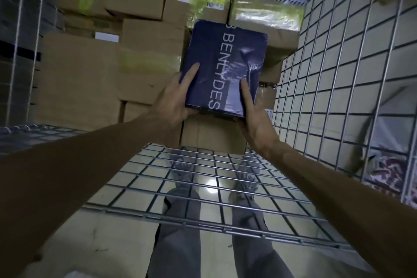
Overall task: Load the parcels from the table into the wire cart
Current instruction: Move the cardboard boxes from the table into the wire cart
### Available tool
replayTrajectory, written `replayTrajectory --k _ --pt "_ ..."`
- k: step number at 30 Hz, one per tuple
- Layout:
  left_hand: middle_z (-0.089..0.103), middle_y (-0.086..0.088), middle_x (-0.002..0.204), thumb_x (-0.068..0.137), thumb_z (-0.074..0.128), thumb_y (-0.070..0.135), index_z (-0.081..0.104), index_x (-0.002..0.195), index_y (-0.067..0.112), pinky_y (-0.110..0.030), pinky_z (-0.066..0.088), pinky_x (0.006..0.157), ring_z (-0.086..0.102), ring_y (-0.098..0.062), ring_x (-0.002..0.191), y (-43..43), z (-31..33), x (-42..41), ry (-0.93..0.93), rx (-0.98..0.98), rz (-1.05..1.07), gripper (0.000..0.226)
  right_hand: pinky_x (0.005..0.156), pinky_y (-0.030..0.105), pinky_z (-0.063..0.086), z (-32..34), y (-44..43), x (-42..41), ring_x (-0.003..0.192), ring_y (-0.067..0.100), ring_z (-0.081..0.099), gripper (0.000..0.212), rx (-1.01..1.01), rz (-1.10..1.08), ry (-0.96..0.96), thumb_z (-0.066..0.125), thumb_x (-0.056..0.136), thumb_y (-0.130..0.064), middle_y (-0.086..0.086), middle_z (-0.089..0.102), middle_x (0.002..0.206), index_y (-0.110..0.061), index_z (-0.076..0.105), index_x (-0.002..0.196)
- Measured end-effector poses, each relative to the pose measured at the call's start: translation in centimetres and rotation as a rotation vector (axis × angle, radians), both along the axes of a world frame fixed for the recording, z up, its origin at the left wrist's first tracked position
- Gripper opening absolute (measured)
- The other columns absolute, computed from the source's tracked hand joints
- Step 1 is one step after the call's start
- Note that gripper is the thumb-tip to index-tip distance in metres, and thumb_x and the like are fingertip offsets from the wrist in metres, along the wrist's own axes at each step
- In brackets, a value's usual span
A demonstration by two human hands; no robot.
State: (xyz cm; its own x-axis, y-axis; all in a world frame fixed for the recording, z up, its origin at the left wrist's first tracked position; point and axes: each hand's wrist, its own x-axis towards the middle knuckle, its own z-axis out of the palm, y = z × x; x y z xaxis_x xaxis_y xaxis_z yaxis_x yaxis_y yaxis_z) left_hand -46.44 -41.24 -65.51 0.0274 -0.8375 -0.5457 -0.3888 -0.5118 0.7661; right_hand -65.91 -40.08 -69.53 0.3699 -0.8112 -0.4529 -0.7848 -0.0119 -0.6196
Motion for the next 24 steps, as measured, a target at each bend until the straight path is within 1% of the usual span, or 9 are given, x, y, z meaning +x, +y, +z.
replayTrajectory --k 3,8,10,12,13,16,17,20,24 --pt "0.040 0.008 0.130 0.106 0.038 0.005 0.030 0.148 0.007 0.005 0.038 0.066 0.043 0.037 0.062 0.3 1.0 0.1 -0.092 -0.123 -0.038 0.043 0.103 0.043 0.044 0.0 0.3 -0.4 0.126 0.039 0.049 0.121 -0.068 0.026 0.000 0.055 0.089 0.012 0.013 -0.003 0.164 -0.065 -0.028 0.134" --pt "0.052 0.023 0.107 0.103 0.048 0.034 0.043 0.143 0.016 -0.002 0.046 0.064 0.058 0.024 0.077 0.8 -1.1 1.3 -0.089 -0.132 -0.030 0.044 0.103 0.040 0.043 -0.7 0.5 -0.1 0.131 0.039 0.046 0.123 -0.067 0.034 0.015 0.056 0.086 0.014 0.011 -0.009 0.164 -0.061 -0.027 0.136" --pt "0.059 0.013 0.117 0.097 0.060 0.038 0.042 0.147 0.016 -0.010 0.052 0.074 0.064 0.005 0.095 1.0 -2.2 2.3 -0.065 -0.064 0.003 0.057 0.101 0.038 0.043 -1.7 0.6 -0.3 0.129 0.038 0.047 0.123 -0.072 0.035 0.013 0.057 0.086 0.013 0.012 -0.009 0.164 -0.060 -0.028 0.138" --pt "0.046 -0.003 0.142 0.087 0.075 0.016 0.028 0.154 0.013 -0.008 0.044 0.094 0.052 -0.005 0.120 0.9 -2.8 2.9 -0.061 0.012 -0.032 0.082 0.092 0.032 0.044 -2.4 0.4 -0.4 0.122 0.037 0.052 0.120 -0.133 0.056 0.037 0.058 0.087 0.013 0.016 -0.006 0.163 -0.054 -0.026 0.141" --pt "0.039 -0.003 0.146 0.086 0.074 0.006 0.022 0.155 0.012 -0.003 0.038 0.097 0.045 0.003 0.122 1.0 -3.4 3.1 -0.073 -0.016 -0.079 0.087 0.089 0.028 0.042 -2.7 0.3 -0.5 0.121 0.037 0.053 0.118 -0.152 0.062 0.049 0.057 0.088 0.013 0.017 -0.004 0.163 -0.051 -0.025 0.143" --pt "0.041 0.023 0.113 0.102 0.050 0.010 0.030 0.149 0.015 0.005 0.039 0.076 0.046 0.033 0.081 0.5 -2.8 2.2 -0.039 -0.030 -0.023 0.051 0.087 0.026 0.039 -3.1 0.5 -0.4 0.121 0.036 0.053 0.111 -0.150 0.044 0.057 0.054 0.090 0.012 0.020 0.005 0.162 -0.048 -0.022 0.146" --pt "0.043 0.021 0.114 0.102 0.052 0.014 0.031 0.149 0.016 -0.002 0.044 0.083 0.052 0.027 0.089 0.1 -2.5 1.8 -0.136 -0.040 -0.009 0.052 0.091 0.028 0.041 -3.2 0.6 -0.4 0.125 0.037 0.051 0.110 -0.161 0.036 0.035 0.054 0.090 0.011 0.019 0.006 0.162 -0.047 -0.019 0.147" --pt "0.028 -0.013 0.148 0.080 0.078 -0.001 0.010 0.158 0.019 -0.021 0.034 0.105 0.044 -0.024 0.130 0.7 -3.9 2.2 -0.305 -0.063 -0.271 0.105 0.108 0.036 0.038 -3.1 0.8 -0.3 0.139 0.035 0.037 0.107 -0.151 0.004 -0.047 0.056 0.088 0.011 0.013 0.004 0.163 -0.045 -0.008 0.152" --pt "0.023 -0.020 0.147 0.077 0.081 0.002 -0.004 0.158 0.025 -0.039 0.041 0.108 0.044 -0.036 0.129 1.2 -4.2 2.5 -0.420 -0.096 -0.378 0.120 0.104 0.015 0.035 -2.6 -0.3 -1.5 0.141 0.026 0.032 0.110 -0.092 -0.042 -0.155 0.068 0.078 0.011 0.012 0.015 0.161 -0.040 0.005 0.153"
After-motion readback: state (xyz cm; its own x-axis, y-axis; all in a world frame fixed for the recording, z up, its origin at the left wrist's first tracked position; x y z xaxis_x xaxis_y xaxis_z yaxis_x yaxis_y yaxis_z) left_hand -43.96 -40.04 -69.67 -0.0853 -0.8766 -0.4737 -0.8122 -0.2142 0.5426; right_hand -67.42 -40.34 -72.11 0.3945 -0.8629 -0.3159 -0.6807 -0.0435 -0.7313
